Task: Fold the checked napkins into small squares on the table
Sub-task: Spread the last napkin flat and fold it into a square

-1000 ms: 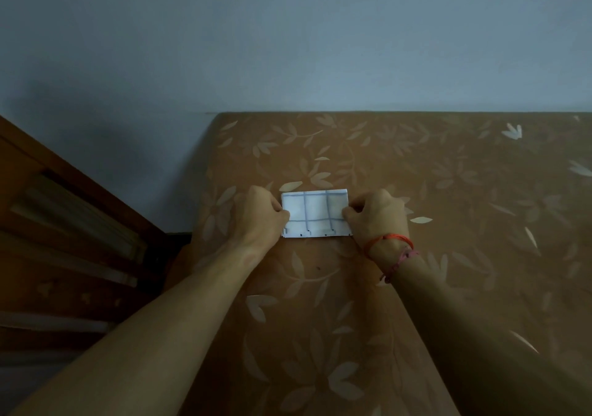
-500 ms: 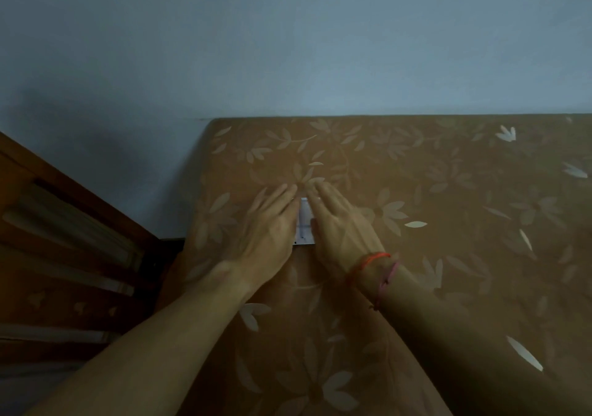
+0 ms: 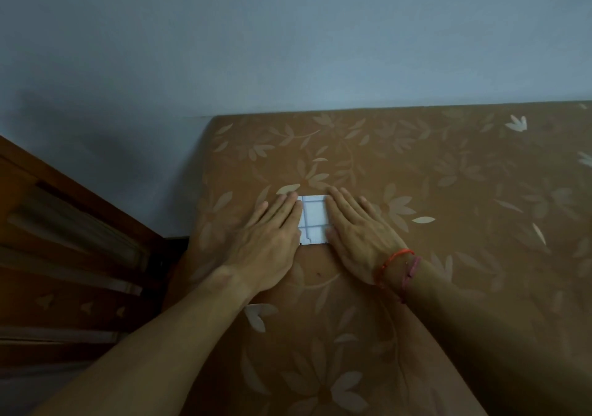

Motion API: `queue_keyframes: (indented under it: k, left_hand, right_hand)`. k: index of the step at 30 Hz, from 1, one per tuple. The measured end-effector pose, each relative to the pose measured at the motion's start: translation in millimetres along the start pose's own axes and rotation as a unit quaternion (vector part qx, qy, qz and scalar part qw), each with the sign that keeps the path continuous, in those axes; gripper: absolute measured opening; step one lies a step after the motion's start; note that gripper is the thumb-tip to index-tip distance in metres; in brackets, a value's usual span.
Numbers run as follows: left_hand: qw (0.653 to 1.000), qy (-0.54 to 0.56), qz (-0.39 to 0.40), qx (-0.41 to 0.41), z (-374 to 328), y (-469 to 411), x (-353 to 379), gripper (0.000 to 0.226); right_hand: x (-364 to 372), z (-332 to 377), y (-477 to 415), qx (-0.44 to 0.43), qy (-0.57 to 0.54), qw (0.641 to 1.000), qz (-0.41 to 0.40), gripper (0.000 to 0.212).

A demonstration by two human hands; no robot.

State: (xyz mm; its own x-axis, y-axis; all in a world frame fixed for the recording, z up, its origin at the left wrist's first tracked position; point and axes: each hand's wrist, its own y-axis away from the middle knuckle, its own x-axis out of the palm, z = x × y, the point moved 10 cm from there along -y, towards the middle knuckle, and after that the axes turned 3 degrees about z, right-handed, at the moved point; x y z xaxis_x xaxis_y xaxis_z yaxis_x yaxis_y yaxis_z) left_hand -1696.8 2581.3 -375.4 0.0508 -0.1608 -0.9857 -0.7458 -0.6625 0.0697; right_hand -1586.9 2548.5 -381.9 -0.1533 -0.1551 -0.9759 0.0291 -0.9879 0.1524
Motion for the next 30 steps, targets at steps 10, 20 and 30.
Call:
queue_keyframes:
  k: [10,20,30]
  left_hand:
    - [1.000,-0.006,0.019,0.002,-2,-1,8,0.074]
    - [0.982,0.169,-0.047,-0.071,7,0,-21,0.056]
    - [0.696,0.604,-0.076,-0.380,62,26,-6,0.020]
  right_hand:
    - [8,-6,14,0.051,0.031,0.998,0.020,0.081]
    - [-21,-2,41,0.091,-0.070,0.992,-0.053,0.071]
    - [-34,-57,18,0.293,-0.478,0.824,-0.080,0.022]
